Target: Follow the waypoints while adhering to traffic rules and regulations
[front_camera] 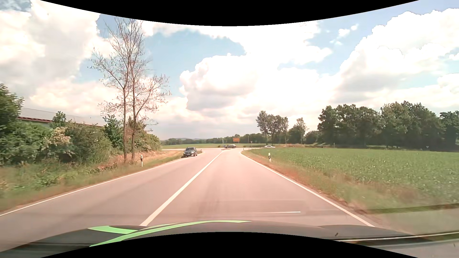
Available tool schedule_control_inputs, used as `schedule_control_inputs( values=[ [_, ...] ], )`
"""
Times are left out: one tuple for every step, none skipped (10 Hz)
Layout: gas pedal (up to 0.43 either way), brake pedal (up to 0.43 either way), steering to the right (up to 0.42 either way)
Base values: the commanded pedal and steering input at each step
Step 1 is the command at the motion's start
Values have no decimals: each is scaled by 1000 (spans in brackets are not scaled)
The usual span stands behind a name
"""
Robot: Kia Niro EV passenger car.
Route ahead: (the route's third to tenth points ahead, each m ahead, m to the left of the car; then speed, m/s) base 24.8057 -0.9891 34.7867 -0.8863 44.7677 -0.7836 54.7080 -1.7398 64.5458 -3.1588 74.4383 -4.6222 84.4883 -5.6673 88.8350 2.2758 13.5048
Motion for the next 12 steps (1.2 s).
schedule_control_inputs(
  values=[
    [0, 0, 3],
    [0, 0, 3],
    [0, 0, 3],
    [0, 0, 3],
    [0, 0, 3],
    [0, 0, 3],
    [0, 0, 3],
    [0, 0, 3],
    [0, 0, 3],
    [0, 0, 3],
    [0, 6, 3],
    [0, 12, 3]
  ],
)
